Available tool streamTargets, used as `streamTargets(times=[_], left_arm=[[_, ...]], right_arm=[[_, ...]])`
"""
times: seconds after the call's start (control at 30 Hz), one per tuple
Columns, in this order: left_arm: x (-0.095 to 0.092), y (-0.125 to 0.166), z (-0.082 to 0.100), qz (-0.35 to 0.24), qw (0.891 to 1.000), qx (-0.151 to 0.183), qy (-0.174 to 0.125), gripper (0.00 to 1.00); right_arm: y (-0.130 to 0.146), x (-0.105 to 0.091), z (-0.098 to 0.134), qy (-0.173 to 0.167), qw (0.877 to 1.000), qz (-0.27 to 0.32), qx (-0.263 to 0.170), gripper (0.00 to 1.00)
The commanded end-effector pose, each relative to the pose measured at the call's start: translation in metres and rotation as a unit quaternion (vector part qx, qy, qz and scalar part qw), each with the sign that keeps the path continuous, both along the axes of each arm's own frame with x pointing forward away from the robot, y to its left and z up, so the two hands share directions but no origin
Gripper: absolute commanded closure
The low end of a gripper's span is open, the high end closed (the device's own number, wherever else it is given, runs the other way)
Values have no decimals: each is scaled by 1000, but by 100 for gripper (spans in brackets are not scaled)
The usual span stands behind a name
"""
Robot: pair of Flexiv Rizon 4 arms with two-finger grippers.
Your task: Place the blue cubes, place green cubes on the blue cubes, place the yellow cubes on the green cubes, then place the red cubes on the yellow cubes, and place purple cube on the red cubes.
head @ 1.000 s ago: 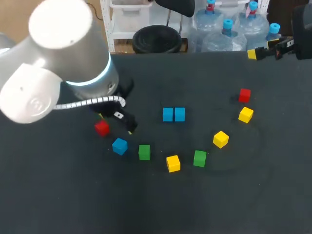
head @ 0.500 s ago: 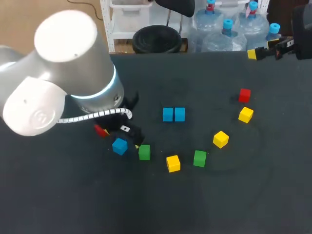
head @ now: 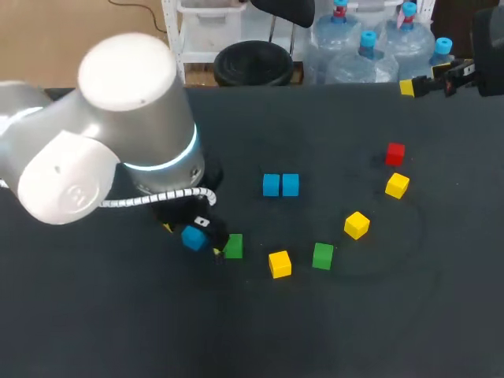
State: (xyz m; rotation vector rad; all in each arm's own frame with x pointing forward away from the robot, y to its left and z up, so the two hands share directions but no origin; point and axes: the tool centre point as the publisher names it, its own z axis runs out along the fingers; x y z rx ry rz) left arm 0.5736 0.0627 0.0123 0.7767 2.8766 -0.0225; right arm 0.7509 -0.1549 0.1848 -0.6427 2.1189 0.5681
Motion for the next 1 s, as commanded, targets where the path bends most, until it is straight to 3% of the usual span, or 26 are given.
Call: streamTargets(times=[0.03,0.23,0.33,0.5,0.7,0.73,0.77,1.0], left_arm=[[9,11,-2,4,1000,-5,-7,8],[15,17,-6,-7,1000,0,-10,10],[15,16,-8,-17,1000,-8,-11,16],[15,9,-7,-42,999,-18,-12,51],[16,7,-10,-56,998,-13,-7,71],[16,8,-10,-59,998,-11,-6,81],[16,8,-10,-60,998,-10,-6,98],[23,8,1,-101,995,-5,-14,100]], right_arm=[[0,0,0,0,1000,0,0,0],[0,0,0,0,1000,0,0,0],[0,0,0,0,1000,0,0,0],[0,0,0,0,1000,0,0,0],[0,0,0,0,1000,0,0,0],[0,0,0,0,1000,0,0,0],[0,0,0,0,1000,0,0,0],[0,0,0,0,1000,0,0,0]])
